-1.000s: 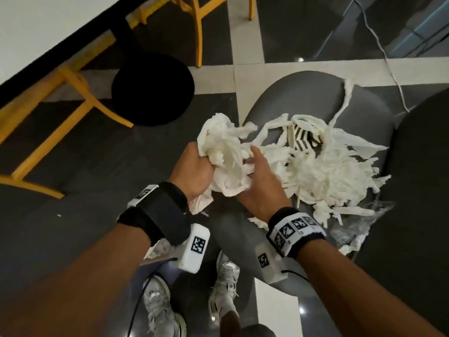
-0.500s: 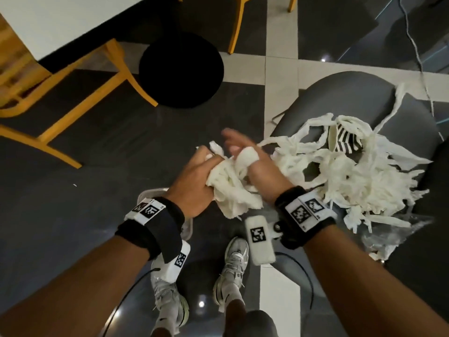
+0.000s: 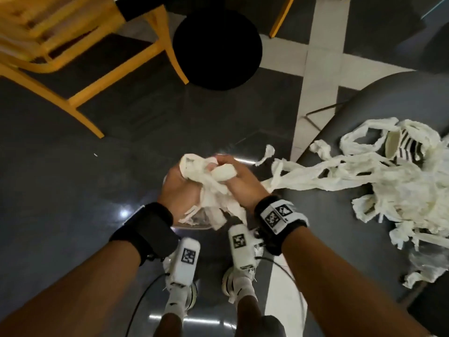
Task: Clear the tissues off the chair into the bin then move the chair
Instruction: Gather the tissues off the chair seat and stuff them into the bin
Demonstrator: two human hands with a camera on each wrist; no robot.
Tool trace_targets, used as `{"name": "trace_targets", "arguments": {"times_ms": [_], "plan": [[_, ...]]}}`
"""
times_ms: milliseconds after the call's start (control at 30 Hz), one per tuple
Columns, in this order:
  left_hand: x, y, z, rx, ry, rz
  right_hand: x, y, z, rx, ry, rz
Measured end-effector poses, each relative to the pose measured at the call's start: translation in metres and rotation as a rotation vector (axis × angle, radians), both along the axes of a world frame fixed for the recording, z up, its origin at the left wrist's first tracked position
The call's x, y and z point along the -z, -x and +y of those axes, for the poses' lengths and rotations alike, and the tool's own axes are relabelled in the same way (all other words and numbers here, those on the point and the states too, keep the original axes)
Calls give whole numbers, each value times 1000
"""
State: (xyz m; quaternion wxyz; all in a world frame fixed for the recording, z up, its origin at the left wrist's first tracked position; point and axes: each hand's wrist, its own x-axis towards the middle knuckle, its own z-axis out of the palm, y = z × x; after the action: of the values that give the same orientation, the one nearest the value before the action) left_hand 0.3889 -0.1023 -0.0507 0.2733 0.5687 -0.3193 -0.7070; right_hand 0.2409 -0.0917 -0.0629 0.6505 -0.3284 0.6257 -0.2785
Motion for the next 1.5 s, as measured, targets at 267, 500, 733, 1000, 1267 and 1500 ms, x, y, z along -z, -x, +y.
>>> {"name": "trace_targets", "arguments": {"times_ms": [267, 500, 733, 1000, 1267, 1500], "plan": [[3, -68, -44, -326, 170, -192, 60, 31, 18, -788, -42, 1063], [32, -47, -7, 387, 211, -616, 16, -45, -12, 585, -324, -486], [36, -49, 13, 196, 222, -283, 33, -56, 0, -72, -58, 178], [73, -68, 25, 280, 99, -308, 65, -66, 29, -158, -43, -41], [133, -130, 28, 277, -23, -484, 148, -89, 40, -30, -49, 303], [196, -158, 44, 192, -36, -593, 241, -125, 24, -683, -132, 793]]}}
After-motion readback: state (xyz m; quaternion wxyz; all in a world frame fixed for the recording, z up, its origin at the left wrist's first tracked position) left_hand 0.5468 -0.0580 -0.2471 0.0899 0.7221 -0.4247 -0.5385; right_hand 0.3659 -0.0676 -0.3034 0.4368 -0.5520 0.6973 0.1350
